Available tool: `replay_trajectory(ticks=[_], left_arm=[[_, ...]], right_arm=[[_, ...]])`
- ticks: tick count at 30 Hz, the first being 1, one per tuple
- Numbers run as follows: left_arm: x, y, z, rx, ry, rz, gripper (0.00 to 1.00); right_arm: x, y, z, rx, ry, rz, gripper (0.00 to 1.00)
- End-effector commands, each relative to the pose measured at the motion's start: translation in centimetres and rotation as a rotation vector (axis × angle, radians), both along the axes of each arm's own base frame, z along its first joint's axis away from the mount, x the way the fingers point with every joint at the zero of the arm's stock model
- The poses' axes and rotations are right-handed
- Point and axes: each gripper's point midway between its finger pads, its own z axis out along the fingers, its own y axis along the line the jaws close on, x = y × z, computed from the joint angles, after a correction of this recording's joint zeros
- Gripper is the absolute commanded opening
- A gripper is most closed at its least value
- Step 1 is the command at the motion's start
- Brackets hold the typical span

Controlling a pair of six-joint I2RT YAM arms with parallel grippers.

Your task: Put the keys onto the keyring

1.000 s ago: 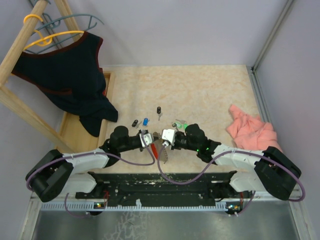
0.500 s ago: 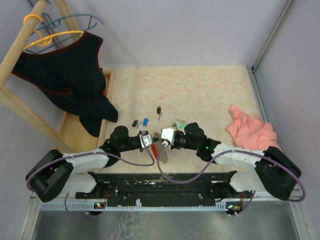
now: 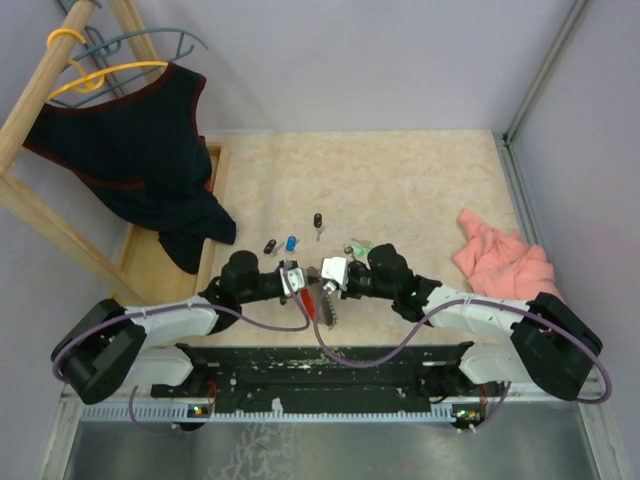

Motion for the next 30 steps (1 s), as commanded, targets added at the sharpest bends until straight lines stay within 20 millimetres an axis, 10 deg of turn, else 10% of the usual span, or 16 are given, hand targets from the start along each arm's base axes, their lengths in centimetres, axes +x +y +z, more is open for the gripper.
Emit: replay_trajectory(ticks=[1,30], left_arm=[[0.4,-0.7,1.2,-0.016,0.008,0.002,0.01],[1.1,-0.6,3.2,-0.161,0.201,0.14,0.01]], right_arm=[[0.3,1.8,4.6,0.107,-0.108,0.055,0.0],[0.0,0.3,2.0,-0.005,-0.155,0.061,0.0]])
